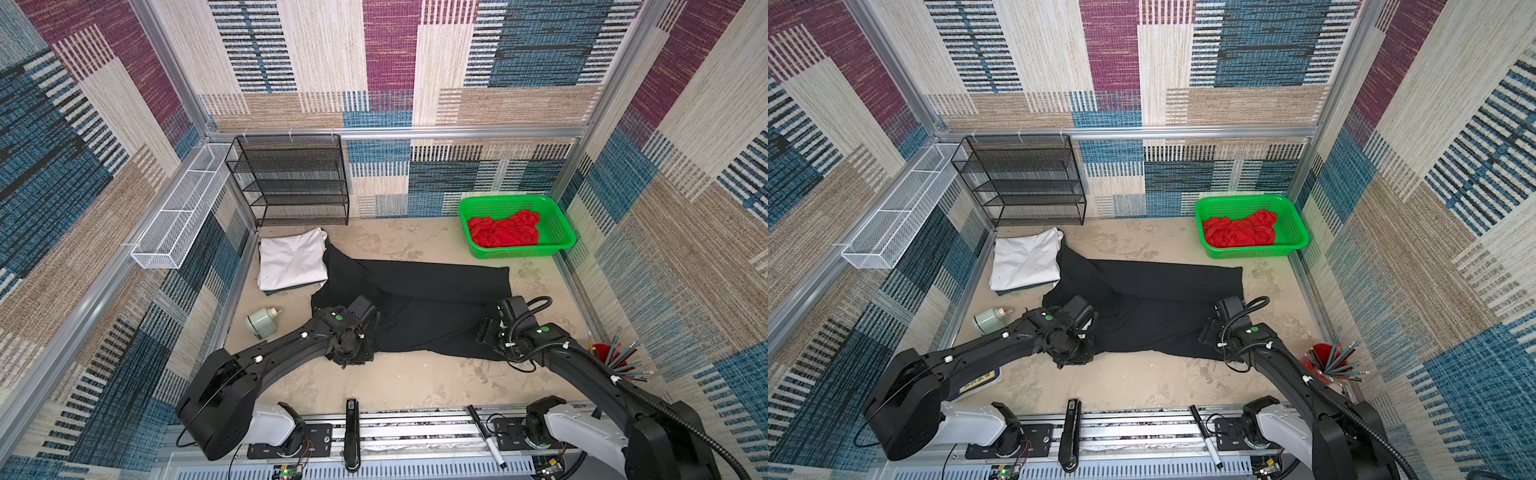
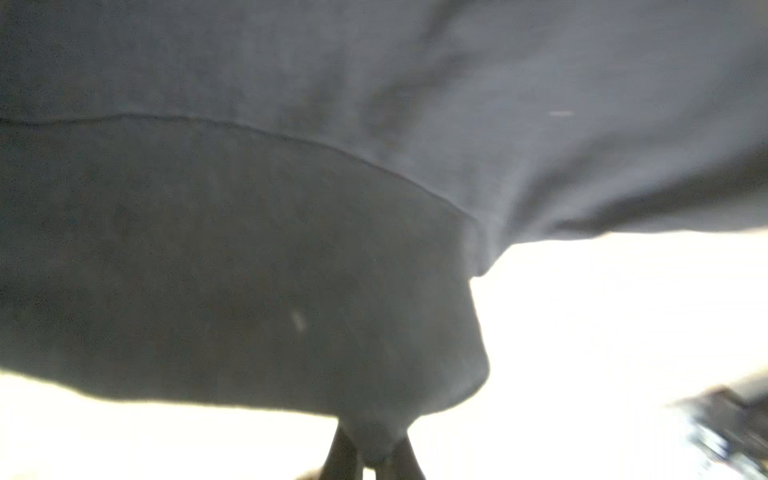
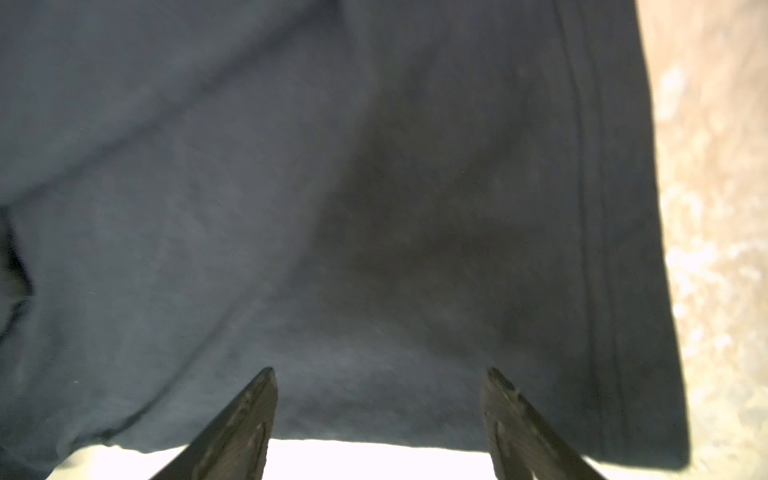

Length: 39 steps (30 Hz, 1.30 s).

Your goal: Fold and stack the t-shirts

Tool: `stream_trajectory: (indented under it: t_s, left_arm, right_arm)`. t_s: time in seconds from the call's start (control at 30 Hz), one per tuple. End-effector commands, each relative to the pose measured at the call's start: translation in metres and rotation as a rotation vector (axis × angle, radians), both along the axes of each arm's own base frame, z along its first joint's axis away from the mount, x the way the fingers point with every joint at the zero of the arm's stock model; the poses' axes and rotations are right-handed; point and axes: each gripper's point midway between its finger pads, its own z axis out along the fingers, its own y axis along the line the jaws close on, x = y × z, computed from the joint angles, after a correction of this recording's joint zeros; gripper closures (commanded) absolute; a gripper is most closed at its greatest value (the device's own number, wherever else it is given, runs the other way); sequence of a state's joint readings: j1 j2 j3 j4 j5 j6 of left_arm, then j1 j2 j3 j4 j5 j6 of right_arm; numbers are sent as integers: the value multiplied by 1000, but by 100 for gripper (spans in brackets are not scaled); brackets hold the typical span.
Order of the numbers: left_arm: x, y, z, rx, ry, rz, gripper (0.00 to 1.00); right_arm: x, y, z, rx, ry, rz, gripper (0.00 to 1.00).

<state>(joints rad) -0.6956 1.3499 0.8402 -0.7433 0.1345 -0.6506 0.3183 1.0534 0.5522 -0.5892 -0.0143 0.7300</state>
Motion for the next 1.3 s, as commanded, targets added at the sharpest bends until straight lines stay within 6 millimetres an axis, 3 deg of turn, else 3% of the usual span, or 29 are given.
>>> stream_trajectory:
  t_s: [0.0,0.13,0.3,0.37,0.47,0.57,0.63,0.73,0.87,1.03,1.13,1.27]
  left_arm:
    - [-17,-16,26,-107,62,-78,100]
    - [-12,-32,50,-164,61,-132,100]
    - [16,-60,51,-194,35,-193,100]
    - [38,-75,49,-193,-9,-206,87]
    - [74,-80,41,-113,-84,-195,64]
    - [107,-76,38,-28,-204,-165,59]
    - [117,-63,38,37,-261,-134,57]
    - [101,-40,40,77,-273,-110,55]
    - [49,-1,41,61,-229,-33,54]
    - [5,20,29,-8,-164,25,57]
    - [1,27,9,66,-101,27,56]
    - [19,37,-5,183,-98,54,50]
  right_arm:
    - [16,1,10,-15,-60,16,22]
    - [17,1,10,-25,-65,25,21]
    - [18,2,11,-15,-71,22,21]
    - [18,3,12,-13,-74,24,21]
    - [18,2,14,-21,-65,30,21]
    - [19,2,18,-25,-70,28,21]
    - [18,1,17,-27,-64,27,21]
    - [18,2,14,-26,-52,30,21]
    - [23,6,8,-21,-47,44,21]
    - [34,15,3,-16,-32,91,21]
    - [37,16,3,-17,-38,97,21]
    - [37,16,6,-14,-47,100,21]
